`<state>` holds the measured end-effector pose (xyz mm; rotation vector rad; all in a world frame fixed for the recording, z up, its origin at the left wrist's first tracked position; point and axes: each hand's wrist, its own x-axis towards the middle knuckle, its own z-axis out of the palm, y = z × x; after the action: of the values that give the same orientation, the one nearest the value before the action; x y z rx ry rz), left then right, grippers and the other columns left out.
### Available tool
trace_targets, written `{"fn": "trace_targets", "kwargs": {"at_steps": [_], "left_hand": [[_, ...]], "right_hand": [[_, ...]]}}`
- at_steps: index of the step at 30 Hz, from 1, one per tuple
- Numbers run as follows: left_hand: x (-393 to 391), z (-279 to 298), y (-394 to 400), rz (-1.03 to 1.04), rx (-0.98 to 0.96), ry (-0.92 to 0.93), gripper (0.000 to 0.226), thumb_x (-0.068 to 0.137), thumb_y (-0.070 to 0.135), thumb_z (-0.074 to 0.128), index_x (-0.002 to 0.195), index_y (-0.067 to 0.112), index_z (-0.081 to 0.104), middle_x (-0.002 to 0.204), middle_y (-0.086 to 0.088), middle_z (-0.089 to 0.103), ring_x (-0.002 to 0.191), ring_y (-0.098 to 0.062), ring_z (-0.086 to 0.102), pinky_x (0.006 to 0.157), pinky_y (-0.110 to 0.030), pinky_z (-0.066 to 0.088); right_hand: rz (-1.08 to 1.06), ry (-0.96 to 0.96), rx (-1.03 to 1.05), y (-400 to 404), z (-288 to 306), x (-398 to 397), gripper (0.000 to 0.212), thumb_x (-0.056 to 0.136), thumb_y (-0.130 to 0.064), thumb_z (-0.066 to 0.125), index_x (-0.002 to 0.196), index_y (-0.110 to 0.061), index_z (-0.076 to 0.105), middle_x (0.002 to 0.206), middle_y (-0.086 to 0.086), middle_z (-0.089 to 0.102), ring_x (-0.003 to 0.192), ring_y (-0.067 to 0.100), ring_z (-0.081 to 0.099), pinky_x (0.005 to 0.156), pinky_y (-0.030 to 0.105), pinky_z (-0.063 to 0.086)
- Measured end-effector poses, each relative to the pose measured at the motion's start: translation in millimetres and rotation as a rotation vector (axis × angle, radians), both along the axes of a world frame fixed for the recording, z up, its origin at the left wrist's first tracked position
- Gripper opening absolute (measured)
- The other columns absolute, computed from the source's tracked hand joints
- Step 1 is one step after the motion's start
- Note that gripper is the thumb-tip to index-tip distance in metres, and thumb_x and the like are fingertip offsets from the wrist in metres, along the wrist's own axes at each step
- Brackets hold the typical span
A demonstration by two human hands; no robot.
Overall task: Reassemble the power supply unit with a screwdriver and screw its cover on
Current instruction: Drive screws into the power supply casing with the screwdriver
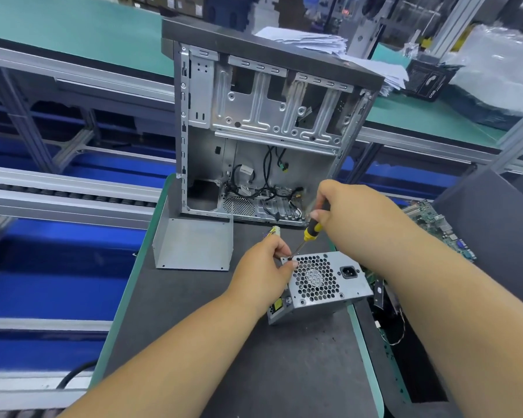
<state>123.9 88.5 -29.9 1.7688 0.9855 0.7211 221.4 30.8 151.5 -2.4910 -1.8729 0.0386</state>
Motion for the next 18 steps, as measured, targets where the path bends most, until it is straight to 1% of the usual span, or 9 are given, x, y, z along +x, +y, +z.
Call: {"fn": "trace_targets", "kwargs": {"at_steps": [2,3,5,7,8,12,15,16,18], "left_hand": [[0,-1,0,0.027,-0.121,-0.087,0.015,0.084,0.029,0.072,0.084,0.032,0.057,0.082,0.010,0.058,0.078,-0.016,0.062,0.068,-0.030,0.053],[1,-1,1,0.042,-0.204,-0.136,0.014,0.083,0.028,0.073,0.084,0.031,0.059,0.082,0.007,0.059,0.080,-0.018,0.063,0.074,-0.033,0.056],[1,-1,3,0.049,-0.356,-0.207,0.012,0.082,0.022,0.074,0.086,0.025,0.062,0.080,-0.002,0.063,0.077,-0.019,0.065,0.081,-0.044,0.058],[3,0,6,0.039,-0.450,-0.230,0.012,0.081,0.015,0.073,0.086,0.020,0.063,0.073,-0.003,0.061,0.069,-0.018,0.062,0.079,-0.047,0.057],[5,1,8,0.040,-0.468,-0.222,0.012,0.080,0.012,0.072,0.085,0.019,0.064,0.071,-0.002,0.059,0.067,-0.018,0.060,0.077,-0.046,0.057],[12,6,12,0.068,-0.511,-0.187,0.012,0.076,0.008,0.067,0.082,0.018,0.064,0.066,0.001,0.058,0.063,-0.019,0.056,0.071,-0.040,0.056],[6,8,15,0.015,-0.632,-0.224,0.018,0.079,0.005,0.071,0.093,0.014,0.062,0.078,-0.005,0.066,0.064,-0.019,0.062,0.074,-0.042,0.058],[1,9,17,-0.020,-0.679,-0.238,0.022,0.080,0.006,0.073,0.098,0.013,0.062,0.082,-0.004,0.068,0.063,-0.017,0.065,0.073,-0.040,0.059],[-12,12,24,-0.043,-0.722,-0.262,0.025,0.084,0.010,0.073,0.105,0.014,0.061,0.089,0.000,0.072,0.066,-0.012,0.069,0.066,-0.029,0.058]], "right_hand": [[-0.031,0.112,0.034,-1,5,5,0.015,0.093,-0.035,0.062,0.089,-0.021,0.058,0.072,-0.002,0.055,0.065,0.012,0.049,0.051,0.028,0.032],[-0.052,0.161,0.090,-2,7,9,0.014,0.089,-0.035,0.065,0.084,-0.024,0.059,0.072,-0.003,0.057,0.065,0.012,0.051,0.052,0.028,0.034],[-0.102,0.199,0.289,-6,11,19,0.010,0.086,-0.030,0.063,0.079,-0.023,0.059,0.069,-0.005,0.059,0.064,0.011,0.052,0.053,0.027,0.036],[-0.144,0.237,0.463,-10,12,28,0.007,0.083,-0.027,0.058,0.078,-0.022,0.057,0.065,-0.007,0.059,0.060,0.010,0.051,0.053,0.029,0.037],[-0.156,0.258,0.500,-11,12,32,0.006,0.082,-0.027,0.057,0.078,-0.022,0.057,0.064,-0.010,0.058,0.058,0.010,0.049,0.053,0.030,0.036],[-0.146,0.321,0.493,-7,2,36,0.006,0.083,-0.028,0.060,0.078,-0.024,0.058,0.064,-0.016,0.055,0.060,0.005,0.048,0.053,0.029,0.033],[-0.124,0.347,0.482,1,-15,34,0.007,0.086,-0.029,0.061,0.079,-0.026,0.060,0.061,-0.011,0.054,0.058,0.006,0.050,0.053,0.028,0.035],[-0.122,0.363,0.470,4,-22,33,0.007,0.087,-0.030,0.061,0.080,-0.027,0.061,0.062,-0.010,0.055,0.058,0.006,0.050,0.053,0.028,0.035],[-0.125,0.388,0.411,10,-38,31,0.008,0.089,-0.034,0.061,0.083,-0.029,0.064,0.065,-0.009,0.055,0.061,0.006,0.051,0.053,0.027,0.035]]}}
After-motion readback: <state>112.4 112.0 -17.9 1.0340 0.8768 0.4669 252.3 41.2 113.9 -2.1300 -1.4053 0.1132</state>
